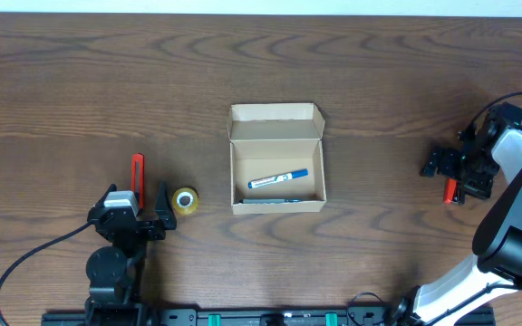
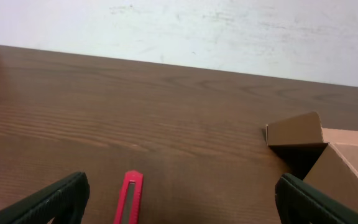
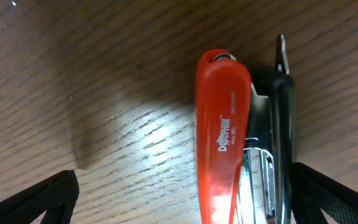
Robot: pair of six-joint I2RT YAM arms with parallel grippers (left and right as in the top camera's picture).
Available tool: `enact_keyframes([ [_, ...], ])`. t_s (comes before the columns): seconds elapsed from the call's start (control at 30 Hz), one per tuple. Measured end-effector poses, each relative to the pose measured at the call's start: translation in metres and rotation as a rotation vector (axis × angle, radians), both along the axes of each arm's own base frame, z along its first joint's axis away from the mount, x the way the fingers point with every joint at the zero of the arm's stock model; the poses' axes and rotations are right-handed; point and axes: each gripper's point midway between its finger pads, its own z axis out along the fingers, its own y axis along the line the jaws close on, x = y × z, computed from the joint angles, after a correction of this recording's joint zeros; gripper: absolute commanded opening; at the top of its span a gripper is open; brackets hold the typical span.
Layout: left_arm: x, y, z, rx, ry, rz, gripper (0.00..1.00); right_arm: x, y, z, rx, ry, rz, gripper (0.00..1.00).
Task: Pack container
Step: 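Move the right gripper over the red stapler, then grasp the red stapler with the right gripper and lift it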
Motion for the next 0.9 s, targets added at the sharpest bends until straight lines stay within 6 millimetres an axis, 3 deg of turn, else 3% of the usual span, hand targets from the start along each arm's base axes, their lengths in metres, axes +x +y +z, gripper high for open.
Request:
enact_keyframes([
  [0.47, 0.0000, 0.0000, 0.0000, 0.000, 0.000, 0.000, 0.95, 0.0012, -0.0031, -0.0056, -0.027, -0.025, 0.002, 0.91],
  [0.73, 0.0000, 0.0000, 0.0000, 0.000, 0.000, 0.000, 0.95, -0.0007, -0.0053, -0.0062, -0.043, -0.027, 0.001, 0.12],
  [0.9, 0.0000, 0.0000, 0.0000, 0.000, 0.000, 0.000, 0.95, 0.0007, -0.0039, -0.0043, -0.036, -0.038, -0.005, 0.01],
])
